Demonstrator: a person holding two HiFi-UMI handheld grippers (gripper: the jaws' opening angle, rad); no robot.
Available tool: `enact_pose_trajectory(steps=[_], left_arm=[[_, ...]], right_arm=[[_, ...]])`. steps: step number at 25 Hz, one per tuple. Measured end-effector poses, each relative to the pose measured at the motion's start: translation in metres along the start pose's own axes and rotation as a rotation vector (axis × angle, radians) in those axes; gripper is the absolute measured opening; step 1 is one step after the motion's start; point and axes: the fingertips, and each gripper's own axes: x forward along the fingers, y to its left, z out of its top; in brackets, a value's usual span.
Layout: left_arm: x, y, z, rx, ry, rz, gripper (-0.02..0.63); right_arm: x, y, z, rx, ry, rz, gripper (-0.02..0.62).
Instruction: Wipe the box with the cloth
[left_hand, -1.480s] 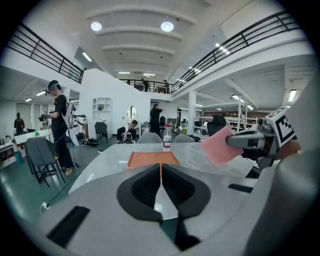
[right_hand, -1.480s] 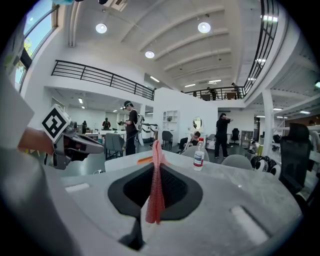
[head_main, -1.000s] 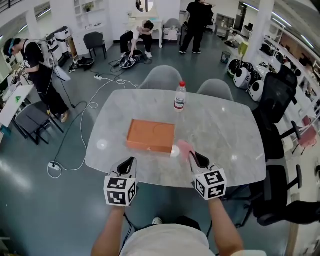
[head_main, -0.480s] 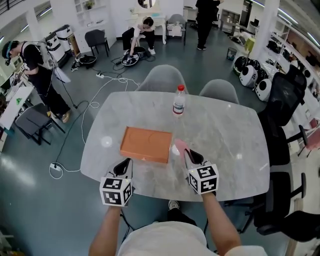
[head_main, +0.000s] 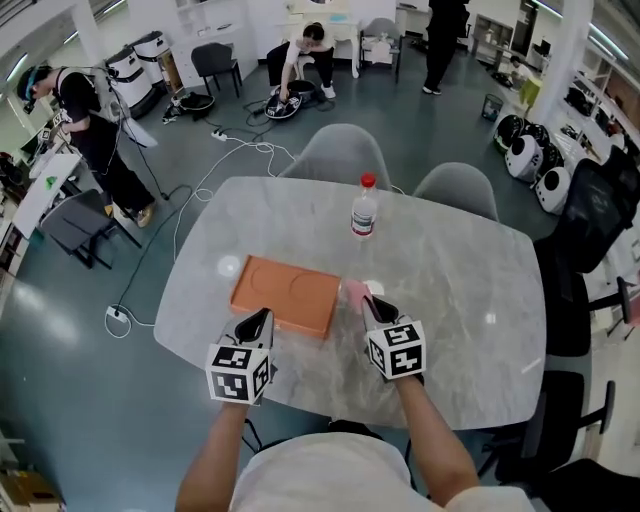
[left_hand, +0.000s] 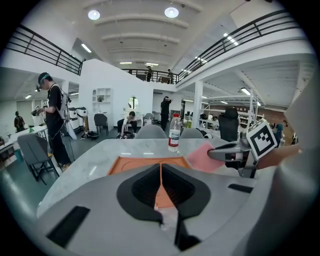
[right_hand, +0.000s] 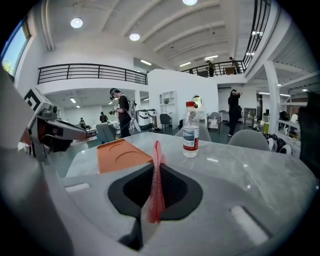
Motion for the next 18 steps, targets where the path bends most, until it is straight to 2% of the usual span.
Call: enact_pose_trajectory(steps=[10,18], left_arm=[[0.013,-0.001,-0.001,-0.008,0.005,0.078,0.015],[0.004,0.006,-0.009,-0.034,0.002,0.117,0.015]], right_arm=[[0.039,-0.012,-0.013,0.02,0.056,0.044,0.018],[0.055,0.012,-0.007,0.055,0.072,0.145,0.018]])
